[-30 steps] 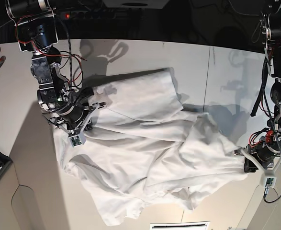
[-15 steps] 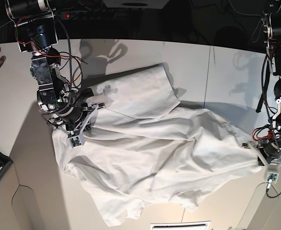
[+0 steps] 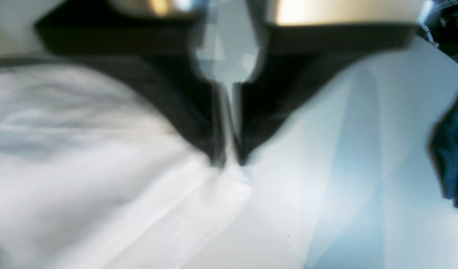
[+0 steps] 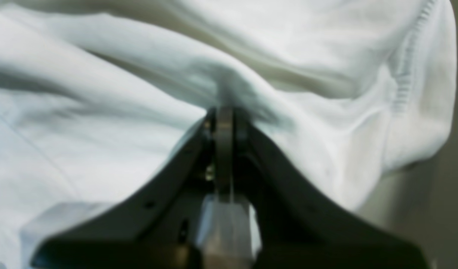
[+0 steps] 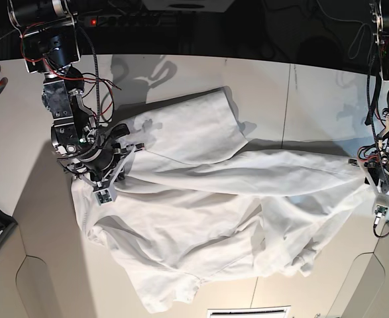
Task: Layout the t-shirt on the table in an organized manner, then fold the t-shirt properly
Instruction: 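Hold the shirt with both grippers and drag it to flatten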
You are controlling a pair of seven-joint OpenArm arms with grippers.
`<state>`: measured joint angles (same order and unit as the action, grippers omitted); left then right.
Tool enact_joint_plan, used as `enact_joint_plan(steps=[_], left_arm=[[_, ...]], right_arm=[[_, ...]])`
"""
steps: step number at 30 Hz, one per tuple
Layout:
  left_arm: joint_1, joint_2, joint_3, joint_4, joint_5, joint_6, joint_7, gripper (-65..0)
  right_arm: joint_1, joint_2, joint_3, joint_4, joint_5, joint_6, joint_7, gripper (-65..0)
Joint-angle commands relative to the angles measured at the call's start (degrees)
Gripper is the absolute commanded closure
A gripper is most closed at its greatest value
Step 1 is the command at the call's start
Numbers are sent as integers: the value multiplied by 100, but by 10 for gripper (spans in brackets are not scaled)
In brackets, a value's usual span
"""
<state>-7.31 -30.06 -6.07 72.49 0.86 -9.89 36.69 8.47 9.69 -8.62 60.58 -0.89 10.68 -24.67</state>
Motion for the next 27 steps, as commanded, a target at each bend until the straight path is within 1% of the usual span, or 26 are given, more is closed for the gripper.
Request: enact_joint_plan(steps=[1,2,4,6,8,10,11,13,15,16,18,20,23,24,27], left_arm=[[-111,-127,-42,101,114,61,-66,-279],[-109,-125,-42,101,225,203,-68,-289],[-109,-125,-42,101,619,520,-114,-289],[-111,-127,-42,101,938,730,-205,-288],[-111,-125,-39,103,918,778,-356,-288],[-118,-120,-39,105,695,769,-457,-288],[-125,-116,-39,105,501,702,-507,-288],[-127,-116,-39,105,83,437,-570,-288],[-133,-85,-39,105,-365,63,-651,-282],[-142,-46,-39,105,-568,-177,-704,-270],[-140,22,-39,105,-927,-525,-848,-215],[-142,94,-39,105,-1274,-774,-1067,-142],[-144,286,-39,105,-1508,-890,-1410,-16],[-146,365,-39,105,-1506,-903,-1467,0],[-142,570,-37,17,-1502,-905,-1425,0]], right_arm=[[-136,107,15,-164,-319,-155,-1003,0],[-136,107,15,-164,-319,-157,-1016,0],[-136,105,15,-120,-317,-155,-1058,0],[-138,105,15,149,-234,-157,-1263,0],[-153,90,15,697,-90,-157,-1449,0],[-168,57,13,1464,-42,-157,-1646,0],[-166,55,13,1864,-13,-157,-1751,0],[-153,37,13,2599,-20,-157,-1921,0],[-153,-17,13,3086,-22,-155,-1947,0],[-151,-63,13,3217,-20,-155,-1932,0],[-151,-212,13,3287,-20,-153,-1827,0],[-155,-369,13,3268,-17,-151,-1711,0],[-153,-516,13,3254,-20,-149,-1541,0],[-153,-529,13,3239,-20,-149,-1473,0],[-142,-525,13,3016,-31,-149,-1276,0]])
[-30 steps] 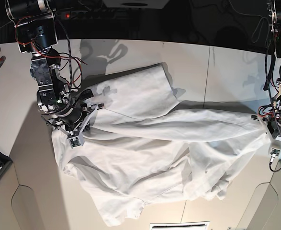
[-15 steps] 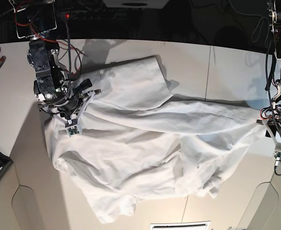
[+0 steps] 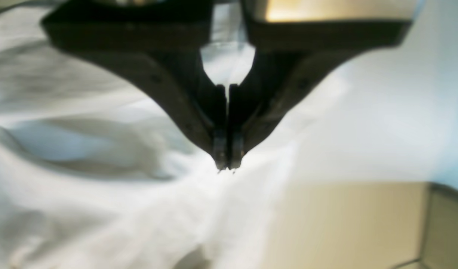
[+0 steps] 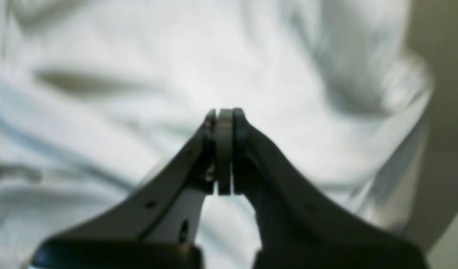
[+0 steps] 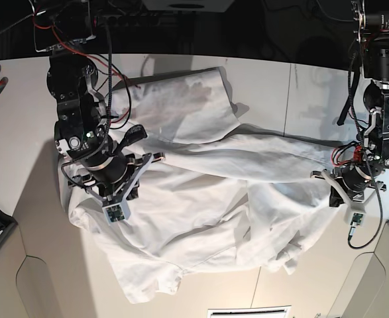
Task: Layout the t-shirt on the table in an organized manner, then fold the t-shirt properly
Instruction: 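Hold the shirt with both grippers and drag it to flatten, then move the left gripper inward and grasp a shirt fold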
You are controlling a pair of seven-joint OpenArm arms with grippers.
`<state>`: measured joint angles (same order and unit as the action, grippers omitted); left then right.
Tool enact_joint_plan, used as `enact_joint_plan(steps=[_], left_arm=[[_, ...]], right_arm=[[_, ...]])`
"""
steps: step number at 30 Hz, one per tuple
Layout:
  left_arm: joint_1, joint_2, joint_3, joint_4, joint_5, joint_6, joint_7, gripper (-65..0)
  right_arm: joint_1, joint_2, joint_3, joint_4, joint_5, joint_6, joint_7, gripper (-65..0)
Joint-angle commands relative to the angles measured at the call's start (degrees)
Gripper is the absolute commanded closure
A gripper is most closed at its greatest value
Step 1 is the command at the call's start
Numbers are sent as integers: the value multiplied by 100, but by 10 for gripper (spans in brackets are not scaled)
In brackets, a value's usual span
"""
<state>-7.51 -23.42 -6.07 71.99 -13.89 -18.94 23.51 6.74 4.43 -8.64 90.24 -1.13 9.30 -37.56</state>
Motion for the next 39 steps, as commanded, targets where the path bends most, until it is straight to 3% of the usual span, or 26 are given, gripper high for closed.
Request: enact_joint_plan(steps=[1,4,8,10,13,17,21,30,35,39], left_arm=[[-127,-57,-37,-39,-28,-24,-72,0],[-136,-28,-39,-374,-28,-59,17,0],[-133,-39,-39,-662,85,461,487,0],[-107,-39,-39,-669,149,560,944,0],[-52,-42,-39,-667,151,584,1414,0],[122,-44,-39,-525,151,581,1539,0],[466,-107,-39,-105,168,564,1652,0],[1429,-164,-330,1058,254,566,1674,0],[1561,-164,-730,1720,208,564,1401,0],[1526,-166,-1010,2332,-68,551,876,0]], right_arm=[[55,0,15,-114,-44,-11,37,0],[201,0,15,-772,-42,-11,46,0],[293,68,15,-1497,-66,-9,-13,0],[289,129,15,-1598,-57,-9,-361,0],[289,127,15,-1576,-57,0,-927,0],[271,129,15,-1563,-61,232,-1375,0],[-22,129,15,-1338,-59,271,-1425,0],[-1043,129,15,66,-533,245,-1545,0],[-1185,127,15,721,-551,247,-1530,0],[-1182,127,15,1128,-542,247,-1014,0]])
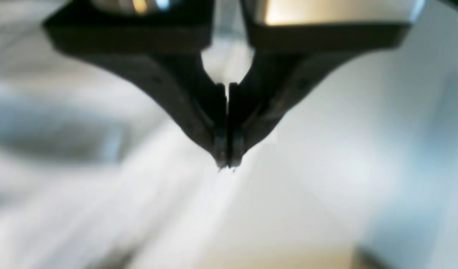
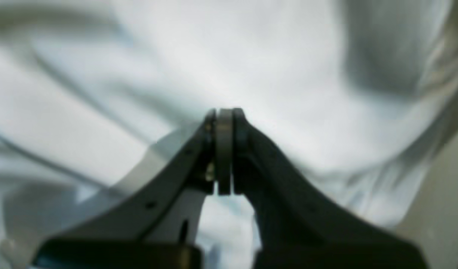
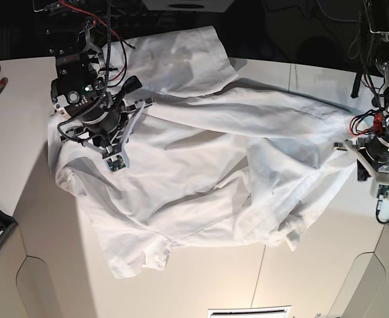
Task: Layout the t-shirt on the table in an organized manner, then fold the t-shirt properly
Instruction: 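Move the left gripper inward and grasp a shirt fold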
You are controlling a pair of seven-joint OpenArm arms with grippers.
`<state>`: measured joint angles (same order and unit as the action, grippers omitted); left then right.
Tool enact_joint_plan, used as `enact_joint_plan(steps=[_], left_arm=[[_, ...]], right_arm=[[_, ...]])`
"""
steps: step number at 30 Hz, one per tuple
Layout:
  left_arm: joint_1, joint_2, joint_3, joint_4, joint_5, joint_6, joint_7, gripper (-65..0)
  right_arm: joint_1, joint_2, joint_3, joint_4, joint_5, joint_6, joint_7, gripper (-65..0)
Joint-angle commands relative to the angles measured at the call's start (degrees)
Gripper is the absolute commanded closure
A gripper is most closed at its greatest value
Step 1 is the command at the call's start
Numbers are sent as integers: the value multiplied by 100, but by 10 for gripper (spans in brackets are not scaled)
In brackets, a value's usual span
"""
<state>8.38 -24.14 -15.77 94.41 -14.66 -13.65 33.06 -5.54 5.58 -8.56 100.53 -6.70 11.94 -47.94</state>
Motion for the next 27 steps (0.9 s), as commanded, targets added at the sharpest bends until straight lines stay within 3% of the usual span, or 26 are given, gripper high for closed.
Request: enact_joint_plan(steps=[1,5,8,10,12,19,24,27], left_arm=[[-101,-92,-44,175,-24,-70,-282,0],[-455,-90,81,184,-247,-828,-938,-3],[-918,-74,433,20,-535,-800,-811,-116],[-1375,-59,785,-310,-549,-643,-813,-153],[-1917,-39,1180,-804,-546,-632,-820,-154],[-3698,240,2472,-3036,-546,-820,-835,-154],[-4380,658,3082,-4207,-520,-1132,-675,-154],[-4612,905,3397,-4828,-332,-1126,-702,-154]], right_arm=[[55,11,7,166,35,-17,262,0],[358,-46,7,160,160,-13,511,0],[697,-197,7,-9,157,-13,579,-14],[922,-328,7,-245,157,-13,769,-146],[1174,-437,7,-621,155,-15,887,-210],[1926,-560,7,-2570,151,-15,1202,-211],[2098,-562,7,-3698,74,-17,1257,-211],[2092,-557,7,-4068,-79,-17,1228,-211]])
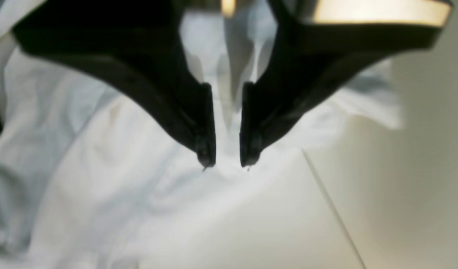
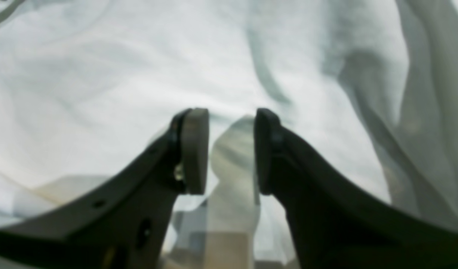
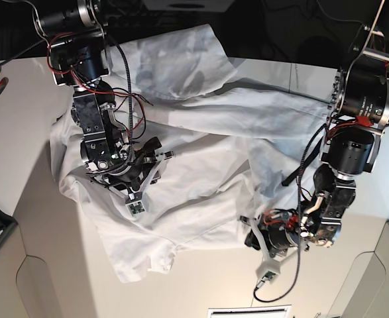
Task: Layout the t-shirt on the table in an organized manner, then fold the t-shirt properly
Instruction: 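Move the left gripper inward and grasp a shirt fold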
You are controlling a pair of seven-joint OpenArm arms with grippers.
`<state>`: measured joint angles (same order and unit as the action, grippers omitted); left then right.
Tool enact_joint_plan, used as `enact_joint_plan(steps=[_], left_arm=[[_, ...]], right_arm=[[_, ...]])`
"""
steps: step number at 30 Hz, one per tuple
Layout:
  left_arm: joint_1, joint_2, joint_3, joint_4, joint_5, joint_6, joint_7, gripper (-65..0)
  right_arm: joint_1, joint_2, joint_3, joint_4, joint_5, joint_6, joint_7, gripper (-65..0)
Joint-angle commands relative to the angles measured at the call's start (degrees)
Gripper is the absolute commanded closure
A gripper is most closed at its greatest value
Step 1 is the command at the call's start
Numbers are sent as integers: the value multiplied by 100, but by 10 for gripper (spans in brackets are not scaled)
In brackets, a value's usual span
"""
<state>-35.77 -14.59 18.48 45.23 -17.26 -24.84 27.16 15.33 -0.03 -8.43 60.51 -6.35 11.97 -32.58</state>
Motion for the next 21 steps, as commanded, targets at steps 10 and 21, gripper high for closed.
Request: enact_joint_plan(steps=[10,21], left_arm=[[-341,136,256,-492,634,297,-533,-151],[-328,122,256,-492,1268,289,-1014,-242]], right_arm=[[7,2,-7,-214,-138,-20,-385,-211],[7,2,-7,-214,-138,-20,-385,-211]])
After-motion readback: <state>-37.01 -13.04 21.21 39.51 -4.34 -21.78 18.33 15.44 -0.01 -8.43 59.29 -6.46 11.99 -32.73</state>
